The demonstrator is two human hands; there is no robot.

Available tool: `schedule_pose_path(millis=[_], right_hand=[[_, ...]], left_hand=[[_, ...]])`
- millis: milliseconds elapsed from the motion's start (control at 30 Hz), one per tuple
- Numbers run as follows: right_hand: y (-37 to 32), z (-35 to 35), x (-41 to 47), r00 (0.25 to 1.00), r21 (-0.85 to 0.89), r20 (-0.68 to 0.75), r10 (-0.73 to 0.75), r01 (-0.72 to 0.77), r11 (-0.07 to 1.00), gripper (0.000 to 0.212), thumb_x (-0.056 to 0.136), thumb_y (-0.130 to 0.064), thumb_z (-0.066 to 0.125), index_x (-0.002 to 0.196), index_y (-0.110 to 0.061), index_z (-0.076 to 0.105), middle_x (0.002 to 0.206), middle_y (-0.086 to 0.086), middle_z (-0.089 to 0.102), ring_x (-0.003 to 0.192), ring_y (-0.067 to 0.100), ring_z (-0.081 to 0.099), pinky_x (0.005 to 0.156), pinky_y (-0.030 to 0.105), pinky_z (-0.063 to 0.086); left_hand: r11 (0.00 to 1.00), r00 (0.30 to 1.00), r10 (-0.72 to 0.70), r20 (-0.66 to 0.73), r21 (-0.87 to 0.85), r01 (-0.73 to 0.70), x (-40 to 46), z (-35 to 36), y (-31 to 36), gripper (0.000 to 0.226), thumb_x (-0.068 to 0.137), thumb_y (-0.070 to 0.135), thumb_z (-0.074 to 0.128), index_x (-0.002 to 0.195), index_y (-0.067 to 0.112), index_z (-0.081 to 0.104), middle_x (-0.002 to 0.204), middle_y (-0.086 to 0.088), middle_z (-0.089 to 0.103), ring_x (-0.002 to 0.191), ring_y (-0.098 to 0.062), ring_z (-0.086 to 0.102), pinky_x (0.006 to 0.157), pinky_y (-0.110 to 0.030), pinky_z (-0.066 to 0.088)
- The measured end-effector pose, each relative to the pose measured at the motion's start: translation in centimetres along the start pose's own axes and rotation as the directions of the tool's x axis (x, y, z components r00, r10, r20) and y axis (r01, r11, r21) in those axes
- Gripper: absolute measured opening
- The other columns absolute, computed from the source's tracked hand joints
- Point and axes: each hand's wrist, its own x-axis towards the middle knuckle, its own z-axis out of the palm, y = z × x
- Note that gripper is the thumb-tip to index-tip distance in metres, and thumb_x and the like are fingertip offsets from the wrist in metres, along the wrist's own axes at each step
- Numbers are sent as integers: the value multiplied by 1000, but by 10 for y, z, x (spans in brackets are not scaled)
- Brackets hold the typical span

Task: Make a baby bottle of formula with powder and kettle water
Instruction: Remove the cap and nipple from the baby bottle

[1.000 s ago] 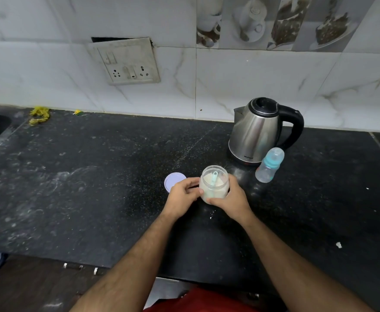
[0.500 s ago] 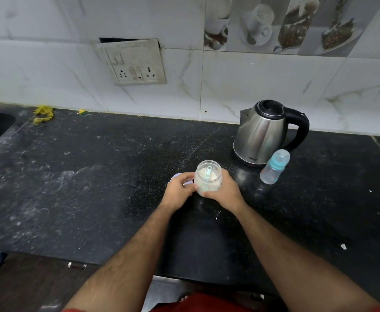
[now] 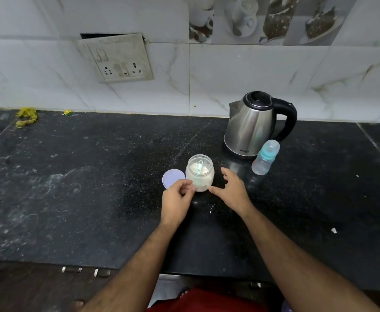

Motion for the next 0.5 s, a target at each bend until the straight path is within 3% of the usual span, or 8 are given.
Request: schedule_pose_path(millis=[133, 233, 400, 500], right_hand=[[25, -19, -8, 989, 22, -149, 1, 2, 1000, 46, 80, -20, 79, 123, -11, 64, 126, 7, 65, 114, 20, 62, 95, 37, 53], [44, -41, -10, 975, 31, -221, 34, -28, 999, 27, 83, -18, 76, 108, -13, 70, 111, 4, 71, 101, 17, 66, 85, 25, 49], [72, -84, -4, 950, 32, -294, 104, -99, 995, 16, 83, -11, 74, 99, -11, 72, 101, 5, 72, 94, 18, 68, 86, 27, 51], [81, -109, 9, 944, 37, -305, 125, -120, 992, 19, 84, -9, 73, 102, -10, 70, 103, 5, 71, 96, 16, 66, 89, 27, 50]], left_hand=[[998, 988, 58, 143, -37, -53, -22, 33, 9, 15, 87, 12, 71, 96, 23, 72, 78, 14, 72, 74, 3, 66, 74, -12, 50], [994, 965, 111, 236, -24, -108, -21, 61, 21, 14, 87, 13, 70, 100, 20, 73, 77, 18, 71, 75, 7, 65, 72, -6, 46], [996, 946, 85, 313, 5, -91, 7, 104, 44, 17, 89, 15, 70, 105, 19, 69, 86, 14, 69, 79, 7, 64, 80, -14, 51], [997, 942, 54, 332, 27, -67, 27, 124, 60, 26, 88, 16, 71, 114, 14, 68, 97, 6, 71, 92, -5, 68, 91, -22, 53]])
